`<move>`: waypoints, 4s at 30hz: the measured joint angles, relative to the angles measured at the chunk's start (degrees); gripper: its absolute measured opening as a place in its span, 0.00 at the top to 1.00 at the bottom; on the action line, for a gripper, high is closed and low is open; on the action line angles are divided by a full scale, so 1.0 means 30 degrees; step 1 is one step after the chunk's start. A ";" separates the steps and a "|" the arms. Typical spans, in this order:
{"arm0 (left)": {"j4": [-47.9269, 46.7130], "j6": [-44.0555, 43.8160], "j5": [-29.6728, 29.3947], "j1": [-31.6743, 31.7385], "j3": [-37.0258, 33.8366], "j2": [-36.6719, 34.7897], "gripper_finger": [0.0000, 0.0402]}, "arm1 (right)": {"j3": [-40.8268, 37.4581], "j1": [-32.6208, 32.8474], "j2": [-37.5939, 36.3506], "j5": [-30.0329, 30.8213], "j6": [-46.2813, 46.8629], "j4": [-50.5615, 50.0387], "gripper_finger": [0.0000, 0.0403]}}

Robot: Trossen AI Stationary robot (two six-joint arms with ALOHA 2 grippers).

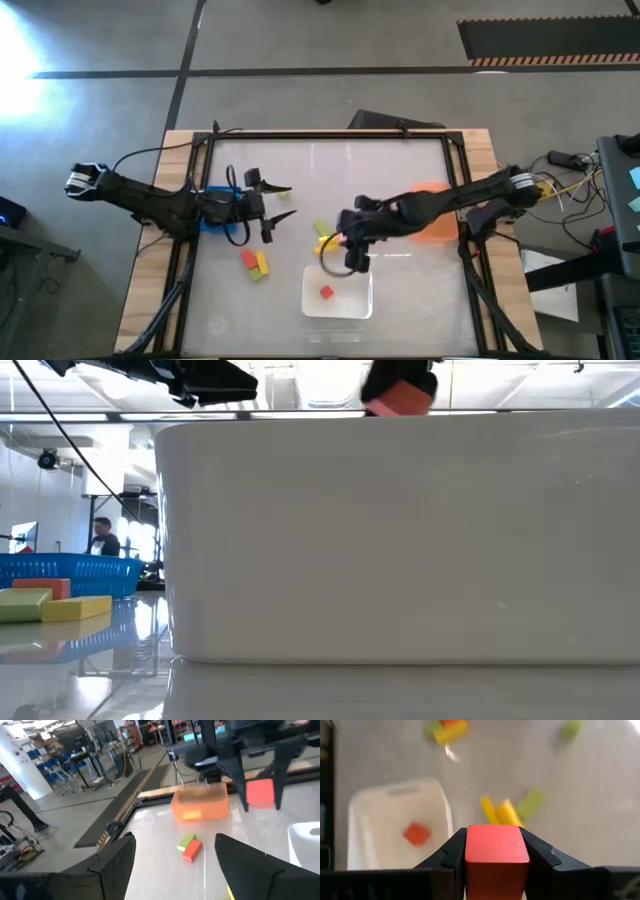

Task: Sort & place blocks by color
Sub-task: Put the orange block into the white bin, then put the green block into the blue bin

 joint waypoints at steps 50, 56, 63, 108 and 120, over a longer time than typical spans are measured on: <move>-0.1208 -0.0544 0.0007 -0.0007 0.0000 -0.0430 0.36 | 0.5712 0.2219 0.8764 -0.3002 0.0752 -0.4462 0.55; -0.1303 -0.1059 0.0007 -0.0007 0.0000 -0.0430 0.36 | 0.5697 0.2549 0.7862 -0.1552 -0.1123 -0.4584 0.60; -0.2041 -0.2793 -0.0002 0.0000 0.0001 -0.0281 0.36 | 0.4092 0.2948 0.6021 0.2045 -0.4413 -0.3784 0.68; -0.8907 -1.2623 0.1928 0.8018 0.2195 1.1853 0.57 | -1.2831 0.2540 -1.0616 0.4478 -1.7394 1.5980 0.85; -0.9042 -1.3503 0.1734 0.8019 0.2171 1.1054 0.70 | -1.4048 0.2540 -1.1578 0.4298 -1.7991 1.6621 0.86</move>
